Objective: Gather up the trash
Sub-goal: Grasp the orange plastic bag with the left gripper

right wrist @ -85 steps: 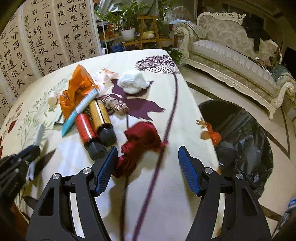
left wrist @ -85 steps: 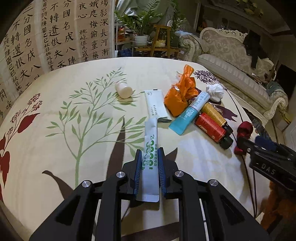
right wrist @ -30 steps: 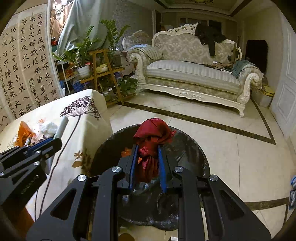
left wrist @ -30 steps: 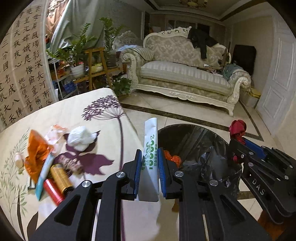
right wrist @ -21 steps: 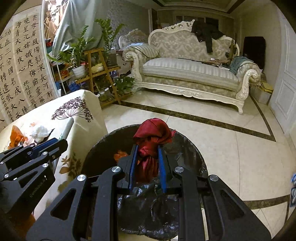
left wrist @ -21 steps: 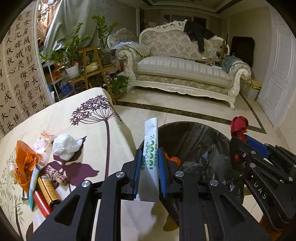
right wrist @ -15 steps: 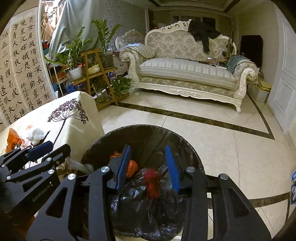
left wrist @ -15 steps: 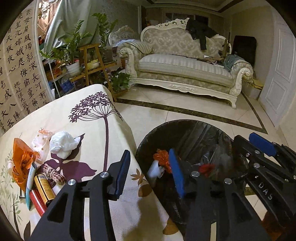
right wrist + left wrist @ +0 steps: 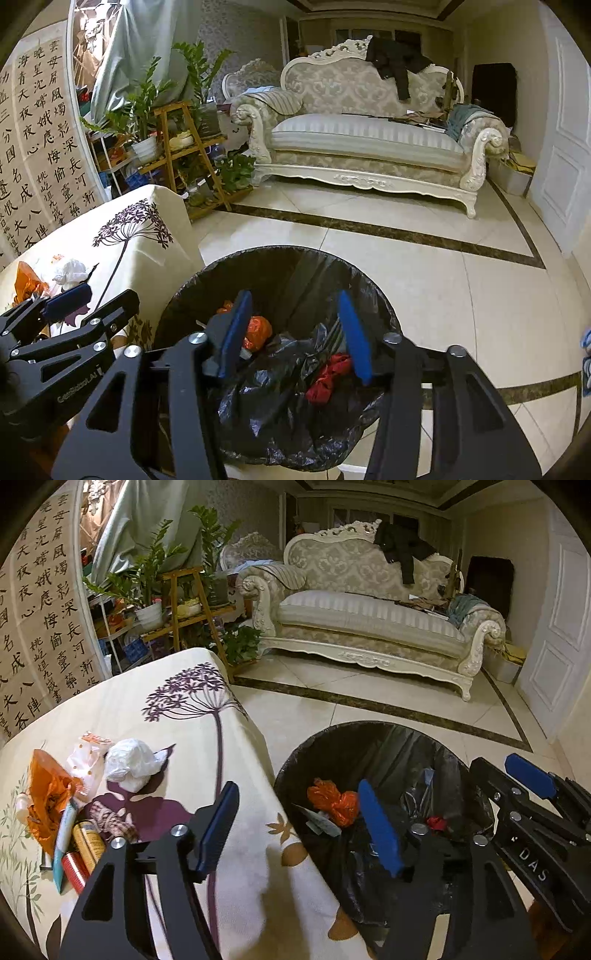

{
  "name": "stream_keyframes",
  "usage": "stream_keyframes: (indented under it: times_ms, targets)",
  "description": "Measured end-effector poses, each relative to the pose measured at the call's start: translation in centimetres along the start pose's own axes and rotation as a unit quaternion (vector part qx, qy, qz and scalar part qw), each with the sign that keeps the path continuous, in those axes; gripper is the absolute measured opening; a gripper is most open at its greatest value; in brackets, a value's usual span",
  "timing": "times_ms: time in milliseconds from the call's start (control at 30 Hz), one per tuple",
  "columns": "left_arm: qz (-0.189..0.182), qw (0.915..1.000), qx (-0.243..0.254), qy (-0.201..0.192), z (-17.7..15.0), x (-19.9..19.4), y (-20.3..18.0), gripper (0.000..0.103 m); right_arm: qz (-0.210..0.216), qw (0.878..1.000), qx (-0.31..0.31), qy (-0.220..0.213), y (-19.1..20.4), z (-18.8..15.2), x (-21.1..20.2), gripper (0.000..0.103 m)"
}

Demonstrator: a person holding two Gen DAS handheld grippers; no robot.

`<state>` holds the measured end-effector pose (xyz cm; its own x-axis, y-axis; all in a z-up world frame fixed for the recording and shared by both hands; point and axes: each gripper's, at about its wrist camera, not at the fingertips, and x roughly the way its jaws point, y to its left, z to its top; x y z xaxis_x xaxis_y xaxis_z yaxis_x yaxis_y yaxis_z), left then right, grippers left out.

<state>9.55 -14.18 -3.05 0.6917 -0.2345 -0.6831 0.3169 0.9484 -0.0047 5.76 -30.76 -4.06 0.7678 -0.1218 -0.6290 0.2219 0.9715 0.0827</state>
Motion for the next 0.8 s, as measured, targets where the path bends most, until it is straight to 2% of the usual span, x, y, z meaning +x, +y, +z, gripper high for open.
stream_keyframes:
  times_ms: [100, 300, 533, 800]
  targets:
    - [0.007, 0.9999, -0.004, -0.007, -0.1, -1.0, 0.6, 0.072, 0.007, 1.000, 0.000, 0.002, 0.4, -0.1, -0.3, 0.050]
    - [0.032, 0.9992, -0.010, -0.019, -0.8, -3.3, 3.0, 0.073, 0.031, 0.999, -0.006, 0.005, 2.5, -0.4, -1.0, 0.050]
    - [0.077, 0.9962, -0.030, -0.024, -2.1, -5.4, 7.4, 0.073, 0.064, 0.997, -0.030, 0.009, 6.0, -0.7, -1.6, 0.050]
    - [0.128, 0.9888, -0.075, -0.017, -3.4, -6.5, 13.3, 0.073, 0.094, 0.993, -0.063, 0.017, 10.4, -1.0, -1.8, 0.050]
